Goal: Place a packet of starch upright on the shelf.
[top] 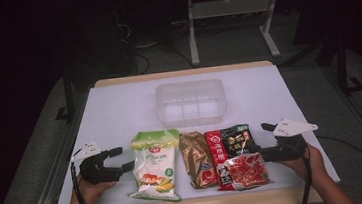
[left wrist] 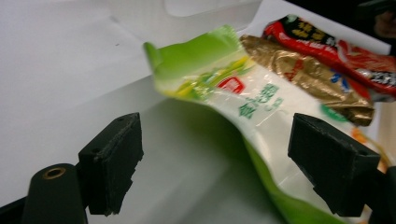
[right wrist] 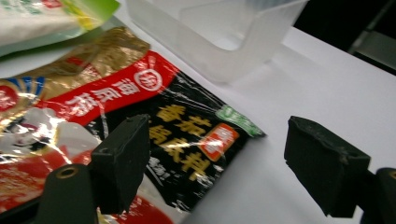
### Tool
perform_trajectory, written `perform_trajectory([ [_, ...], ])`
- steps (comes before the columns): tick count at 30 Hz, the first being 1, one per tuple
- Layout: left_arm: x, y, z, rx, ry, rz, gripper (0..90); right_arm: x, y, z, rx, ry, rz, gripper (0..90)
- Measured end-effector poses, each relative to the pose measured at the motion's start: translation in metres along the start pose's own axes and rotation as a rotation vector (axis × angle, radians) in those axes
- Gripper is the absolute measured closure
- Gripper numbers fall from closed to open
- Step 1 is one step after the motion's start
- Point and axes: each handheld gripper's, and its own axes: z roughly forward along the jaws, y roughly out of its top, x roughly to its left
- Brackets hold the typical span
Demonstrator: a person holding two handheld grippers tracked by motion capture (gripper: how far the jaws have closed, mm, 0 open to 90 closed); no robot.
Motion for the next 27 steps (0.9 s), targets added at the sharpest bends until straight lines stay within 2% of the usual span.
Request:
perform_trajectory([
  [4,0.0,0.002,0.011,0.037,-0.02,-0.018,14.5,0.001,-0.001,0.007,0.02,0.029,-0.027,22.4],
  [6,0.0,0.003,0.014,0.051,-0.024,-0.017,13.7,-0.001,-0.003,0.008,0.017,0.018,-0.043,22.4],
  [8,0.003,0.004,0.021,0.069,-0.052,-0.049,13.4,-0.006,-0.006,0.008,-0.009,0.028,-0.013,22.5],
  [9,0.005,0.005,0.029,0.104,-0.062,-0.072,13.2,-0.008,-0.008,0.008,-0.026,0.031,0.01,22.5],
  [10,0.005,0.005,0.029,0.104,-0.062,-0.072,13.1,-0.008,-0.008,0.008,-0.026,0.031,0.01,22.5],
  [11,0.008,0.006,0.035,0.116,-0.068,-0.1,13.0,-0.01,-0.013,0.008,-0.027,0.036,0.03,22.9],
  [12,0.01,0.006,0.036,0.118,-0.08,-0.11,13.0,-0.01,-0.014,0.009,-0.015,0.039,0.029,22.9],
  [15,0.013,0.007,0.039,0.129,-0.071,-0.127,13.0,-0.008,-0.018,0.01,-0.003,0.048,0.031,22.9],
  [16,0.015,0.006,0.041,0.138,-0.066,-0.146,12.6,-0.007,-0.02,0.01,0.0,0.049,0.033,22.9],
  [18,0.017,0.006,0.041,0.144,-0.074,-0.16,12.3,-0.007,-0.02,0.009,-0.002,0.05,0.037,22.9],
  [19,0.019,0.007,0.043,0.153,-0.066,-0.173,11.6,-0.007,-0.021,0.009,-0.007,0.063,0.061,22.9],
  [20,0.019,0.007,0.043,0.153,-0.066,-0.173,11.1,-0.007,-0.022,0.009,-0.005,0.062,0.058,22.9],
  [21,0.02,0.007,0.045,0.156,-0.078,-0.184,11.1,-0.007,-0.022,0.009,-0.005,0.062,0.058,22.9],
  [22,0.023,0.007,0.048,0.17,-0.11,-0.217,11.0,-0.006,-0.022,0.009,-0.004,0.067,0.06,22.9],
  [25,0.025,0.009,0.052,0.188,-0.127,-0.221,11.1,-0.006,-0.023,0.008,-0.006,0.074,0.064,22.9],
  [26,0.026,0.011,0.054,0.2,-0.139,-0.222,11.1,-0.006,-0.023,0.008,-0.006,0.074,0.064,22.9],
  [27,0.026,0.015,0.059,0.221,-0.171,-0.232,11.1,-0.005,-0.023,0.008,-0.008,0.088,0.069,22.9],
])
